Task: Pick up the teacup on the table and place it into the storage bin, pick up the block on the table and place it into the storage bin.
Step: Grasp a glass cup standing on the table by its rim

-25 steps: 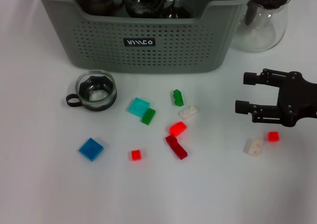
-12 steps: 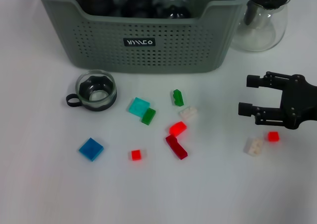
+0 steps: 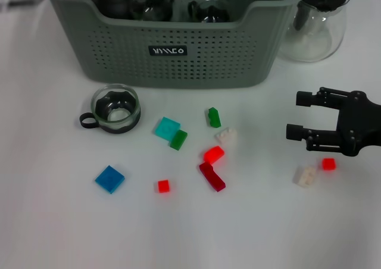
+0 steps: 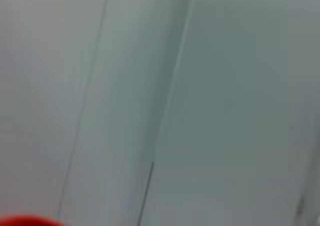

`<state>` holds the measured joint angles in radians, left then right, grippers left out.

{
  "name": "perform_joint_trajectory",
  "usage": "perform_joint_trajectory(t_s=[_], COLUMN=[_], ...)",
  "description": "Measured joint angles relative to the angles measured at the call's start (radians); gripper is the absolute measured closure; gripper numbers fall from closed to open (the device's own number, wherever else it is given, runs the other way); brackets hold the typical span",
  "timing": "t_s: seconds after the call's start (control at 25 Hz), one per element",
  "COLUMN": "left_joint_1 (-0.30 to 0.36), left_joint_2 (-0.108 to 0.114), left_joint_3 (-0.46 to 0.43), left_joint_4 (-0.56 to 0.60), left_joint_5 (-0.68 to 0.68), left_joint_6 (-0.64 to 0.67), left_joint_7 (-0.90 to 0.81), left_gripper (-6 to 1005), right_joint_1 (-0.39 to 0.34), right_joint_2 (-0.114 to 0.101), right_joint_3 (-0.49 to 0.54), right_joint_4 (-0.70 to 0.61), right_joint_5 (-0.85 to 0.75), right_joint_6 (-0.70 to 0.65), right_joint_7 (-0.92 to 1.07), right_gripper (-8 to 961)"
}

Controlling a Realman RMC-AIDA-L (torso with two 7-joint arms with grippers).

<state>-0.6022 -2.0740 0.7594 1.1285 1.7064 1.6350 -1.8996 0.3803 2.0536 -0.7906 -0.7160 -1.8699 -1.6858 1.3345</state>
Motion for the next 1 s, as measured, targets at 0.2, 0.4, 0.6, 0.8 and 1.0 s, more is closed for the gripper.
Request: perform_joint_trajectory(t_s=[0.2, 0.4, 0.6, 0.8, 1.0], left_joint_1=[0.13, 0.196, 0.188, 0.173, 0.157], left_joint_2=[-0.018, -0.044, -0.068, -0.093, -0.096], left_joint_3=[-0.104, -0.125, -0.063, 0.091, 0.236], left_joint_4=[-0.06, 0.016, 0.153, 0.291, 0.317], left_joint_5=[0.054, 0.319, 0.581, 0.699, 0.735], left_joint_6=[0.179, 0.226, 0.23, 0.197, 0.085], left_joint_7=[0.244, 0.32, 0.173, 0.056, 0.018], left_gripper=[503, 503, 503, 515, 527], right_joint_1=[0.002, 0.003, 0.003, 0.004, 0.006], right_joint_2=[-0.002, -0.004, -0.004, -0.006, -0.006], right_joint_3=[0.001, -0.004, -0.001, -0.002, -0.005], right_joint_4=[0.005, 0.005, 0.005, 0.005, 0.01], right_joint_5=[0.0, 0.0, 0.0, 0.0, -0.004], right_joint_6=[0.001, 0.002, 0.001, 0.003, 0.006], right_joint_7=[0.0, 0.005, 0.009, 0.009, 0.008], right_gripper=[120, 121, 121, 121, 120])
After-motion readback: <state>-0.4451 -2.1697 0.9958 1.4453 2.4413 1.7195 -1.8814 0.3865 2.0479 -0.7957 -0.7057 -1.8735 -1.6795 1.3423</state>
